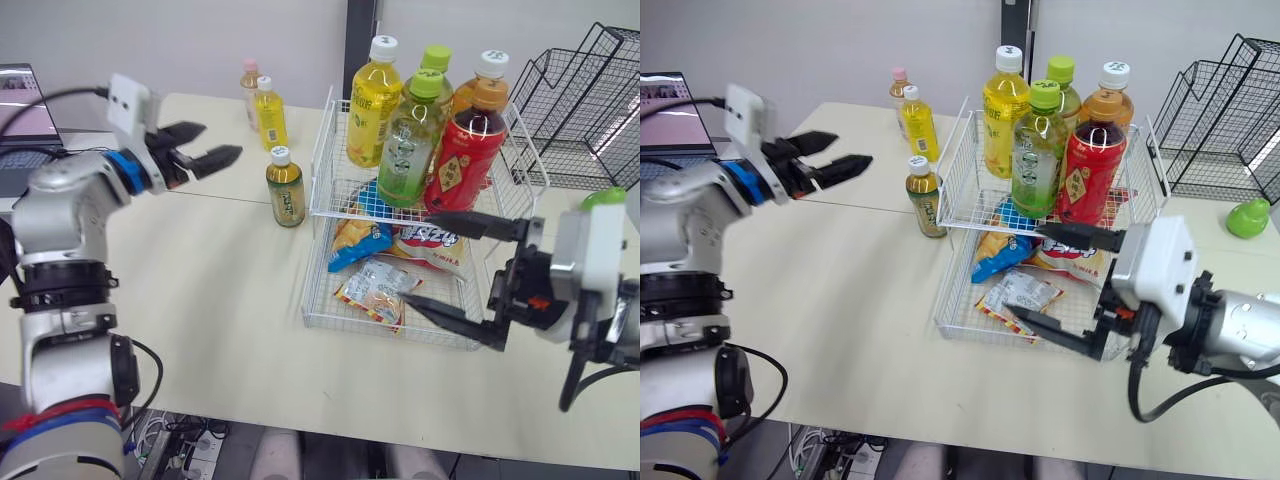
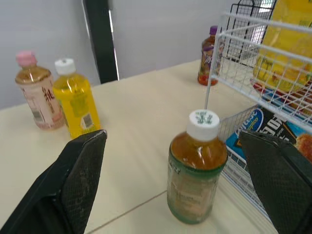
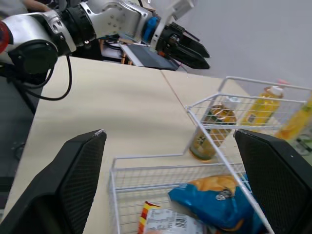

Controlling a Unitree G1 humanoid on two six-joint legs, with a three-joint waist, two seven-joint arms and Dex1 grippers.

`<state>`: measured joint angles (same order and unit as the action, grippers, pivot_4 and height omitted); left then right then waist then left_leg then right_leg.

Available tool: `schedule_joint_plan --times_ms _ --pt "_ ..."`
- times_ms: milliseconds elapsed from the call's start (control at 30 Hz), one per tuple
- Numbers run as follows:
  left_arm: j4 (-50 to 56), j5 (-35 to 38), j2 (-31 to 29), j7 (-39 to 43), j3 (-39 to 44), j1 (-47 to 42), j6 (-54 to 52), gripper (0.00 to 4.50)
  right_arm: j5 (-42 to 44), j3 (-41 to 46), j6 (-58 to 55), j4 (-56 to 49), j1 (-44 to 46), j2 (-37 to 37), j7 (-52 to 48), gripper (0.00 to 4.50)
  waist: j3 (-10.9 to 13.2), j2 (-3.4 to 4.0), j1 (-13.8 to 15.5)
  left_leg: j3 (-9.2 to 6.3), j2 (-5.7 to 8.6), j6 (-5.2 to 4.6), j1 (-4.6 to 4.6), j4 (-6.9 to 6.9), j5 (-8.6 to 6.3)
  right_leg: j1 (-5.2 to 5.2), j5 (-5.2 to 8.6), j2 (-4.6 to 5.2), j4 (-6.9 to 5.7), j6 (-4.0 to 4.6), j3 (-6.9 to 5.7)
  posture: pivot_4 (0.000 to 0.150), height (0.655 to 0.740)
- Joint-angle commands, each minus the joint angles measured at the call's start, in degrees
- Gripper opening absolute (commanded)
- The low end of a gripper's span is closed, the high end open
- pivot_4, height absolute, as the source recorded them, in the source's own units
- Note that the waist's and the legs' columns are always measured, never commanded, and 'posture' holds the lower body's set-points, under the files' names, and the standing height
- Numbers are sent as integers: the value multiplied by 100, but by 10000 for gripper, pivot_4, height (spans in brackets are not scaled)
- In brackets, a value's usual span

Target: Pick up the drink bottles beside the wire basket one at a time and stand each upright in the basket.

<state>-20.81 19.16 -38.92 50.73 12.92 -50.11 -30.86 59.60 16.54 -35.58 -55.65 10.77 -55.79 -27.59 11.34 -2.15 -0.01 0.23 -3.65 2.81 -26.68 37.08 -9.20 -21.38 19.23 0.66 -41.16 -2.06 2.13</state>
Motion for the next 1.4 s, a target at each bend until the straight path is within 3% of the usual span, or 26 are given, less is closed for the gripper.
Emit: schedule_joint_plan --times_ms 33,367,633,767,1000,1400 --pt "416 143 499 -578 68 -46 185 44824 -77 -82 41 -371 -125 155 575 45000 -3 -4 21 -2 0 0 0 1 0 2 0 0 0 -1 -2 1500 6978" --pt "-27 -345 1392 -1737 -256 -250 623 44824 -156 -516 425 -435 -319 -39 1338 45000 -4 -4 -37 6 7 0 13 -2 1 1 -3 -29 -4 -1 11 1500 6978" --pt "-578 -474 1686 -1889 -450 -485 936 44824 -117 -647 578 -435 -283 -194 1581 45000 -4 -4 -22 10 12 0 10 -3 0 1 -3 -27 1 -1 14 1500 6978" --pt "-709 -493 1749 -1922 -466 -542 961 36200 -100 -701 610 -435 -267 -222 1616 45000 -4 -4 -22 9 11 1 10 -3 0 1 -3 -27 0 -1 13 1500 6978" --pt "-660 -501 1771 -1853 -517 -544 1027 14944 -86 -700 662 -435 -267 -269 1670 45000 -4 -4 -25 9 11 1 10 -3 0 1 -3 -27 0 -1 13 1500 6978" --pt "-41 -354 1400 -1216 -635 -459 805 13860 -22 -269 643 -431 -409 -204 1493 45000 -3 -4 -24 9 11 1 5 -5 1 -3 -3 -27 3 -1 12 1500 6978"
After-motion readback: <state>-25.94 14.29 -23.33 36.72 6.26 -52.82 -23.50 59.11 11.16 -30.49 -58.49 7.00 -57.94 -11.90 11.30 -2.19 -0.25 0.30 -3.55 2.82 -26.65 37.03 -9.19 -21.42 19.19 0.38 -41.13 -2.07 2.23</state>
